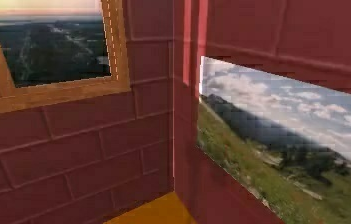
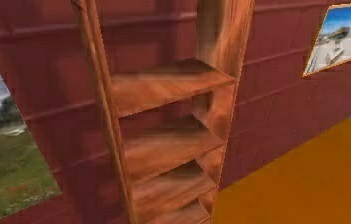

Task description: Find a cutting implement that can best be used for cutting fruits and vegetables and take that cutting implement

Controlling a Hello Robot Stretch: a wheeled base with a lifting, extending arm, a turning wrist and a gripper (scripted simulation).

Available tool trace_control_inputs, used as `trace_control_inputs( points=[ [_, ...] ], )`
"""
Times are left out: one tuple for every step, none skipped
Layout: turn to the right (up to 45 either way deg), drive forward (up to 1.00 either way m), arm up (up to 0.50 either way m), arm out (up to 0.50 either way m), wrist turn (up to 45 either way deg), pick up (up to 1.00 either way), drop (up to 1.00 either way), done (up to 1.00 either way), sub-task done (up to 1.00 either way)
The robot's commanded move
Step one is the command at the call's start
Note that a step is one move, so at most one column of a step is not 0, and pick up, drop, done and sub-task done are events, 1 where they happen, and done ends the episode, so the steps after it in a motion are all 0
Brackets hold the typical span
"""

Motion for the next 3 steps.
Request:
trace_control_inputs(
  points=[
    [45.0,0.00,0.00,0.00,0.0,0.00,0.00,0.00,0.00],
    [45.0,0.00,0.00,0.00,0.0,0.00,0.00,0.00,0.00],
    [45.0,0.00,0.00,0.00,0.0,0.00,0.00,0.00,0.00]
  ],
)
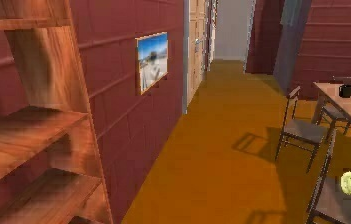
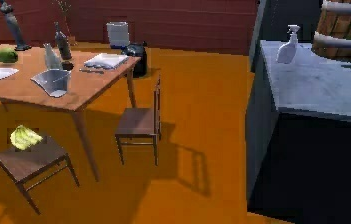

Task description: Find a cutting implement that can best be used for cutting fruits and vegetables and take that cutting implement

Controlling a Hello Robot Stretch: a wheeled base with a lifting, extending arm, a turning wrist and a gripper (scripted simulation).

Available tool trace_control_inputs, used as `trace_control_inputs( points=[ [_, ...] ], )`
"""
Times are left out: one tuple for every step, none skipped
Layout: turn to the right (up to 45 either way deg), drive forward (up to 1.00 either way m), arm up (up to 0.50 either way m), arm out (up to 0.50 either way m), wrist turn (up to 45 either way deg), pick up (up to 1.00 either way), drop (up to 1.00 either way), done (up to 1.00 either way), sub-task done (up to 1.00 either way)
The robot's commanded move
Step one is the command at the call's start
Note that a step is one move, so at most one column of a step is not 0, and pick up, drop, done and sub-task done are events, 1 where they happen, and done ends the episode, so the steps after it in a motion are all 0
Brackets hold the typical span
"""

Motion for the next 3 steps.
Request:
trace_control_inputs(
  points=[
    [21.0,0.00,0.00,0.00,0.0,0.00,0.00,0.00,0.00],
    [0.0,1.00,0.00,0.00,0.0,0.00,0.00,0.00,0.00],
    [6.0,0.00,0.00,0.00,0.0,0.00,0.00,0.00,0.00]
  ],
)
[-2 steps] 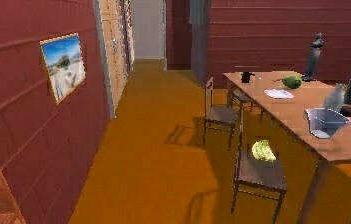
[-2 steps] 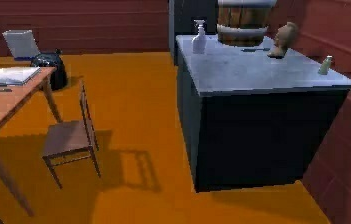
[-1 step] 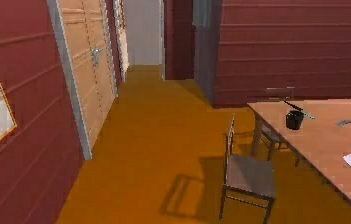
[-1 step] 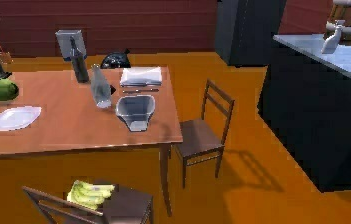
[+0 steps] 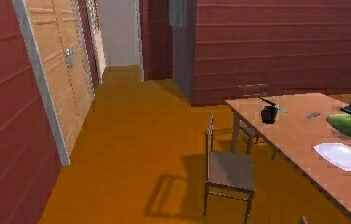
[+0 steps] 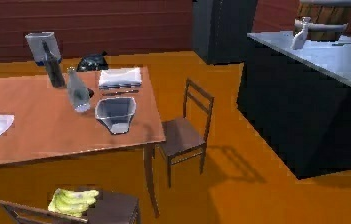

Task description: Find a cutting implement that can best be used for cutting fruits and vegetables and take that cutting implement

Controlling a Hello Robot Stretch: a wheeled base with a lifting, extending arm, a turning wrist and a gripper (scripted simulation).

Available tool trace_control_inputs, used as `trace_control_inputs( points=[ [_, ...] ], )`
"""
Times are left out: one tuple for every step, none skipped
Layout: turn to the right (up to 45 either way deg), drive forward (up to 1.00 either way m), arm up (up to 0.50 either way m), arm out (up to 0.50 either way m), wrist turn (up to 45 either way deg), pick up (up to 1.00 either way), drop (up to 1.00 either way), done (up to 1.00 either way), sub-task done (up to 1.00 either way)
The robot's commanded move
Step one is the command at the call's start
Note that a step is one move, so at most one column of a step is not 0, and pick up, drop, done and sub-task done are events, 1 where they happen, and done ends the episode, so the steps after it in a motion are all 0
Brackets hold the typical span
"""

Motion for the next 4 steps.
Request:
trace_control_inputs(
  points=[
    [0.0,0.40,0.00,0.00,0.0,0.00,0.00,0.00,0.00],
    [15.0,0.00,0.00,0.00,0.0,0.00,0.00,0.00,0.00],
    [0.0,0.40,0.00,0.00,0.0,0.00,0.00,0.00,0.00],
    [-45.0,0.00,0.00,0.00,0.0,0.00,0.00,0.00,0.00]
  ],
)
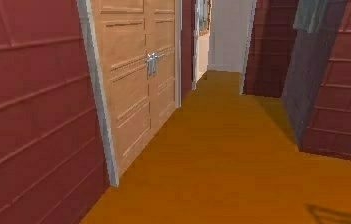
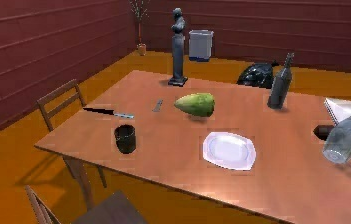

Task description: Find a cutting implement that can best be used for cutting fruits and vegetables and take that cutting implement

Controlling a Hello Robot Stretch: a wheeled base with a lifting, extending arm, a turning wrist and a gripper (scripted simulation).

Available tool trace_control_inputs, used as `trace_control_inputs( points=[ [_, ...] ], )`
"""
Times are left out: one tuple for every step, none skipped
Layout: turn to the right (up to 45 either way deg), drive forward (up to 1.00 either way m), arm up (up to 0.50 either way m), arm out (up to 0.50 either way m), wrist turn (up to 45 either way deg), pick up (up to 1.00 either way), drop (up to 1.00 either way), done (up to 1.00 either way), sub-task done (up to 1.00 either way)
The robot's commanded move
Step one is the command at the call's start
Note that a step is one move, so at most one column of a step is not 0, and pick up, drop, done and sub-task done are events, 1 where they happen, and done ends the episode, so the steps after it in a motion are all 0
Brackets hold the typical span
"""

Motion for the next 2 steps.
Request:
trace_control_inputs(
  points=[
    [-15.0,0.00,0.00,0.00,0.0,0.00,0.00,0.00,0.00],
    [18.0,0.00,0.00,0.00,0.0,0.00,0.00,0.00,0.00]
  ],
)
